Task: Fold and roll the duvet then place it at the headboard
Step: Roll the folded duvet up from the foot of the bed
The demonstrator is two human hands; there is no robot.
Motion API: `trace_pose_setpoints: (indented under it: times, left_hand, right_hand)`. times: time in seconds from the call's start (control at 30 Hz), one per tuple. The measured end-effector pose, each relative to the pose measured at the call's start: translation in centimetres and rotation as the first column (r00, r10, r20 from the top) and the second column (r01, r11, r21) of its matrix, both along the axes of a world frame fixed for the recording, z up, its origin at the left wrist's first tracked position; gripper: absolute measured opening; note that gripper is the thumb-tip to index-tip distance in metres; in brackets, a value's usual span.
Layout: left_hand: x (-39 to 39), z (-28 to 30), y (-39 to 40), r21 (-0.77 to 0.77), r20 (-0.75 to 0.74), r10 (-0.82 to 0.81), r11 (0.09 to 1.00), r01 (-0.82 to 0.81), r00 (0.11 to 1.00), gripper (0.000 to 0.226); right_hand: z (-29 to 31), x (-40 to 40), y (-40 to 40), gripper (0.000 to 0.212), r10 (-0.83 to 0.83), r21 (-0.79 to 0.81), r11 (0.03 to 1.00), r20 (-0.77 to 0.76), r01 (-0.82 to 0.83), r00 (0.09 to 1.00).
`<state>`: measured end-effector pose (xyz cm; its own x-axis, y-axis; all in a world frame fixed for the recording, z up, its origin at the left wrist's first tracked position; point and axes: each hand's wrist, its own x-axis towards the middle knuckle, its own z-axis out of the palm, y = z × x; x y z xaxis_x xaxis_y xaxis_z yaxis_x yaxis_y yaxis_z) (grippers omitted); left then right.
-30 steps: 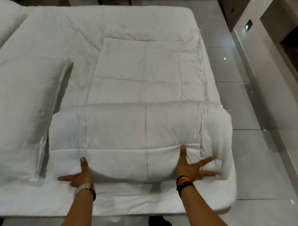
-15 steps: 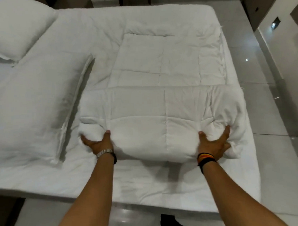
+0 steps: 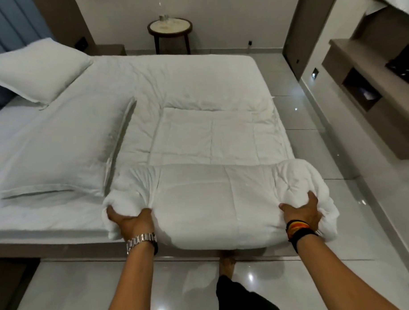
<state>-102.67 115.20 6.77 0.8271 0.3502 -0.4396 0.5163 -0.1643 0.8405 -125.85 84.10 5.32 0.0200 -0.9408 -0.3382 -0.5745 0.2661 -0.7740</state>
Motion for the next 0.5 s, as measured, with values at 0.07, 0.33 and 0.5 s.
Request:
trace_pose_setpoints:
  times: [0.07, 0.33, 0.5]
  left_hand:
    - [-0.2, 1.1, 0.3, -0.005, 0.031, -0.064, 0.998, 0.064, 0.997, 0.112]
    - [8.2, 4.0, -8.4, -0.101, 0.36, -0.524, 0.801, 0.591, 0.772, 0.09]
    - [14.7, 1.1, -15.0, 0.044, 0.33, -0.627, 0.757, 0.652, 0.705, 0.074]
  right_hand:
    - [1.0, -0.3, 0.2, 0.097, -0.029, -0.009, 1.0, 0.019, 0.03, 0.999]
    - [5.5, 9.8, -4.4, 0.078, 0.275, -0.436, 0.887, 0.237, -0.15, 0.932]
    - [-1.9, 15.8, -6.5, 0.081, 0.42, -0.544, 0.6, -0.409, -0.586, 0.81]
